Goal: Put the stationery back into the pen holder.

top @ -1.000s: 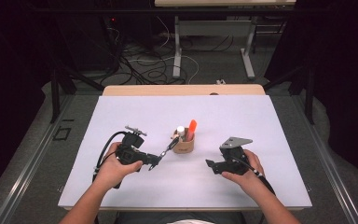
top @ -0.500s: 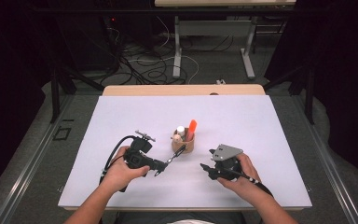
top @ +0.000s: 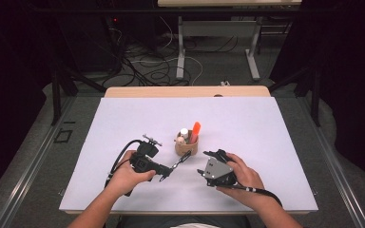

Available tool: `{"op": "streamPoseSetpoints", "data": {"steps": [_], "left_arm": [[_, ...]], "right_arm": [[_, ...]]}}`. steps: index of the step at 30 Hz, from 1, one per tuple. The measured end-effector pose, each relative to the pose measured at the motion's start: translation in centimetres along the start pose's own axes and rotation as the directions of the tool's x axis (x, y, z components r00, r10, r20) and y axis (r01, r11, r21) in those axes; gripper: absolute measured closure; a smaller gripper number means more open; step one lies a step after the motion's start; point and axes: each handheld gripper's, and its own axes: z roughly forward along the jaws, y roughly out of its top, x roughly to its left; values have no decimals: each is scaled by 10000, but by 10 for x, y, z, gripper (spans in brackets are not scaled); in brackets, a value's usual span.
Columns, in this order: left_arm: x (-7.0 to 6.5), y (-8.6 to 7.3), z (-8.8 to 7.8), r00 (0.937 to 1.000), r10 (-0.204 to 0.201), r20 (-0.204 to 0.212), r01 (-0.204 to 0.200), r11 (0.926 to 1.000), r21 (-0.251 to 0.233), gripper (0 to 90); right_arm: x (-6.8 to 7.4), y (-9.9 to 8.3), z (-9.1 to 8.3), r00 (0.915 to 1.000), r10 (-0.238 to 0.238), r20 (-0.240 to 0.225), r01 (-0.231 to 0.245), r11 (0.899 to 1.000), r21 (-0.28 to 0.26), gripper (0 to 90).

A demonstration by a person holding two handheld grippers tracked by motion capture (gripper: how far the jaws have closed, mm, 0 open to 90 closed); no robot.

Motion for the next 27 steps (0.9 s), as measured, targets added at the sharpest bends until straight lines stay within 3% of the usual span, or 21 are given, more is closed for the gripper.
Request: {"op": "streamPoseSetpoints", "data": {"steps": [6, 8, 9, 11, 13, 15, 16, 17, 20, 22, 23, 24, 25, 26, 27], "left_arm": [[3, -1, 2, 9999, -113, 5, 113, 9999, 75, 797], [3, -1, 4, 9998, -194, 22, 194, 9997, 123, 797], [3, -1, 4, 9998, -205, 29, 204, 9997, 127, 797], [4, -1, 4, 9997, -228, 42, 227, 9996, 154, 797], [4, 0, 4, 9997, -249, 48, 248, 9995, 169, 797], [5, -1, 4, 9996, -286, 56, 285, 9994, 197, 797], [5, -1, 4, 9995, -301, 48, 300, 9993, 216, 797], [6, -1, 4, 9994, -331, 37, 330, 9991, 251, 797], [7, -1, 5, 9995, -311, 41, 310, 9990, 309, 797], [7, -2, 7, 9994, -356, 57, 354, 9988, 344, 797], [6, -2, 8, 9992, -389, 62, 386, 9985, 388, 797], [6, -2, 9, 9992, -390, 74, 387, 9985, 392, 797], [7, -1, 10, 9995, -322, 79, 318, 9985, 447, 797], [7, -2, 11, 9992, -388, 88, 383, 9982, 472, 797], [7, -2, 11, 9993, -370, 77, 366, 9981, 492, 797]], "right_arm": [[8, 10, 6, 9936, -1102, -263, 1092, 9933, -368, 331], [12, 13, 7, 9922, -1244, -95, 1242, 9921, -173, 346], [13, 14, 8, 9852, -1711, -11, 1711, 9851, -148, 364], [17, 15, 10, 9801, -1978, -148, 1975, 9801, -202, 399], [20, 17, 11, 9658, -2582, -240, 2580, 9661, -110, 426], [22, 19, 13, 9439, -3297, -210, 3293, 9440, -188, 445], [21, 21, 14, 9242, -3815, -187, 3809, 9242, -283, 459], [24, 21, 15, 9261, -3767, -226, 3758, 9261, -340, 481], [26, 25, 16, 8951, -4456, 175, 4458, 8933, -578, 530], [27, 28, 18, 8803, -4743, 53, 4737, 8785, -621, 549], [28, 30, 20, 8685, -4957, -24, 4943, 8665, -688, 555], [29, 30, 22, 8641, -5031, 150, 5027, 8612, -749, 557], [29, 31, 23, 8571, -5152, 15, 5141, 8552, -661, 566], [31, 31, 25, 8611, -5084, -71, 5067, 8592, -704, 582], [32, 31, 27, 8518, -5239, -19, 5225, 8497, -706, 596]]}}
